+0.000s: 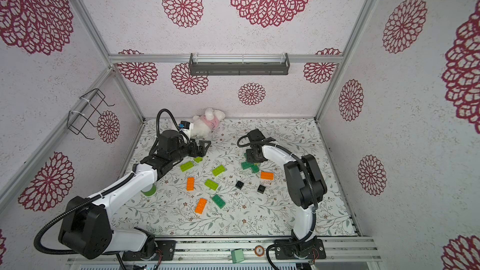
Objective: Assemble a small pinwheel with lego
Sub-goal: Adjust the lego brick at the center of the board.
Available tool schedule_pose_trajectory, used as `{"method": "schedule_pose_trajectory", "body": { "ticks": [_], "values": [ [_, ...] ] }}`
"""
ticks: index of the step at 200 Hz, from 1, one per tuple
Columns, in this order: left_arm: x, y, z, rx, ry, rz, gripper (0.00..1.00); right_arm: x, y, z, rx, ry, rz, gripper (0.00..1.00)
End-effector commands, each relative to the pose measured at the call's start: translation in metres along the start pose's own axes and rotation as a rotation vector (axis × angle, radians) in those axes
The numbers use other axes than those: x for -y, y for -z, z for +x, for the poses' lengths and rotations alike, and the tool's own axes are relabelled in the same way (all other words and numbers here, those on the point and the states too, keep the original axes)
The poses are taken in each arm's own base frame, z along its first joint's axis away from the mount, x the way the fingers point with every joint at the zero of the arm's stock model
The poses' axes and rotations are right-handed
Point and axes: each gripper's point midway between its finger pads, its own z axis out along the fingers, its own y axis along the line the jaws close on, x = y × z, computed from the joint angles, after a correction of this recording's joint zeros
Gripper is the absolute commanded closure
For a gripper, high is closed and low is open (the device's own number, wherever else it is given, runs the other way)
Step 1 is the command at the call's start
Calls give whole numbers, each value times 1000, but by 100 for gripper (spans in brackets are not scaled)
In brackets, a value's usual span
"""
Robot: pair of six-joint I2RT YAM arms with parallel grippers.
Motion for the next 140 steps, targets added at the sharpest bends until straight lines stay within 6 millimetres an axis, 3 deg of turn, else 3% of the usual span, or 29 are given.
{"method": "schedule_pose_trajectory", "body": {
  "ticks": [1,33,55,92,122,140],
  "values": [
    [-16,19,-19,79,69,-103,3,-7,15,-20,33,-21,-14,69],
    [-31,41,-15,75,154,-162,3,-18,33,-47,97,-23,-56,59],
    [-48,58,4,38,304,-218,3,-21,46,-55,129,-29,-80,52],
    [-58,82,78,-214,408,-358,3,-7,57,-36,138,-87,-137,23],
    [-45,82,141,-395,327,-461,2,3,52,-16,122,-128,-174,2],
    [-47,76,165,-454,312,-498,2,8,45,-9,104,-148,-190,1]
  ]
}}
